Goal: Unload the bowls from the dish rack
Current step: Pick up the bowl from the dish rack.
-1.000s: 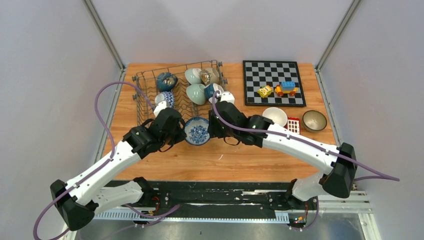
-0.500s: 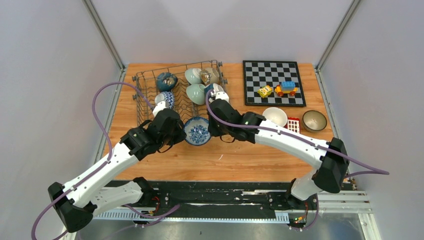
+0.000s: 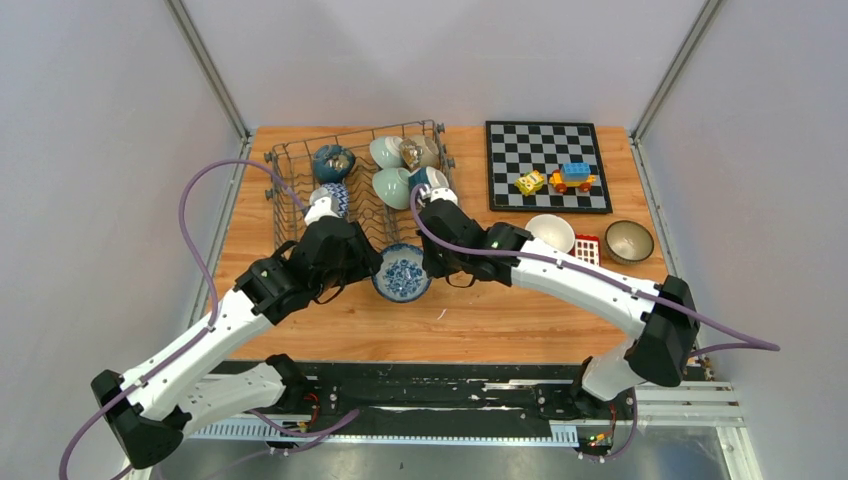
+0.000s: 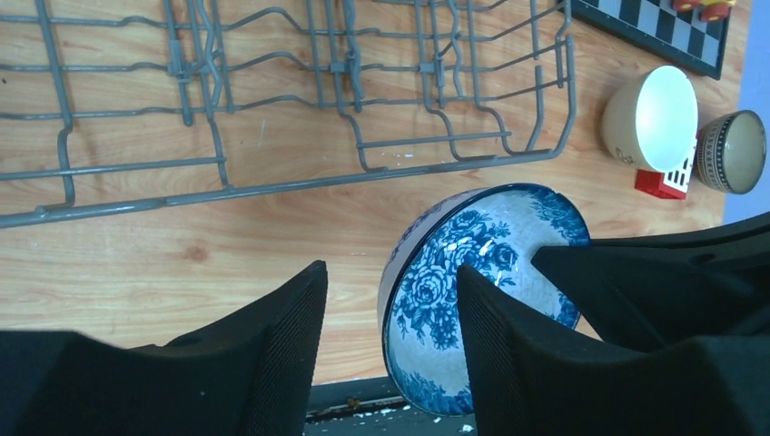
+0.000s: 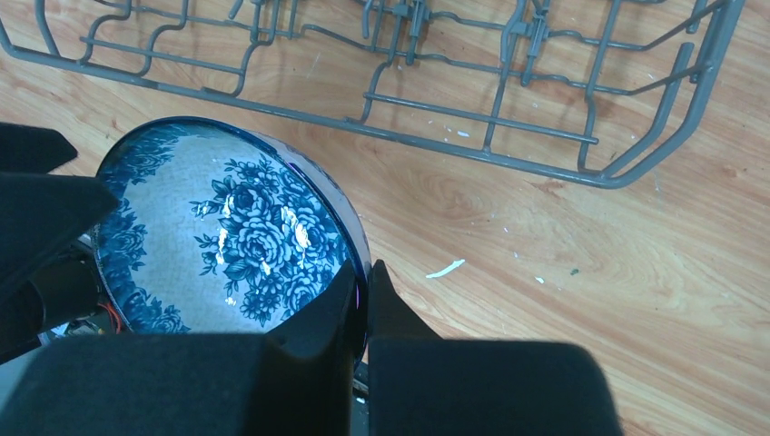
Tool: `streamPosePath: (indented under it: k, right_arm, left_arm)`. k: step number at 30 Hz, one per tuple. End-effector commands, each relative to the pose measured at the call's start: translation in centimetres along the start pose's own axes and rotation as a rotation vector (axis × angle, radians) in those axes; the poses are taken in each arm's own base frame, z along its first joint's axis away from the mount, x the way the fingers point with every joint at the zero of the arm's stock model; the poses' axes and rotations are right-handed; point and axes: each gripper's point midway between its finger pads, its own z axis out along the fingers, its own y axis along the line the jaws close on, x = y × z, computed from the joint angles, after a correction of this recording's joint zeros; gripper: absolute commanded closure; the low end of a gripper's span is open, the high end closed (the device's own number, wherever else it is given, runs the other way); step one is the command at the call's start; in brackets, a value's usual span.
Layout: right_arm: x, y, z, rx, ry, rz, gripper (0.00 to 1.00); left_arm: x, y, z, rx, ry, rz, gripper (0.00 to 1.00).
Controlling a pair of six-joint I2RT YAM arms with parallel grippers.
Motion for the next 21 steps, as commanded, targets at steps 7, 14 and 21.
streamPosePath:
  k: [7, 14, 21]
  right_arm:
    - [-1.0, 0.5, -2.0, -0.034, -0.016, -0.006, 1.0]
    - [-1.4, 0.6, -2.1, -0.037, -0.024, 0.0, 1.0]
    - [-1.0, 0.7, -1.9, -0.044, -0.012, 0.005, 1.0]
  left_arm:
    - [0.8, -1.8, 0.3, 0.109, 0.043, 0.123, 0.53]
    - [2.3, -1.6, 0.9, 0.096, 0.126, 0.172, 0.6]
    - [3.9, -0.4, 1.0, 0.083, 0.17, 0.185, 0.77]
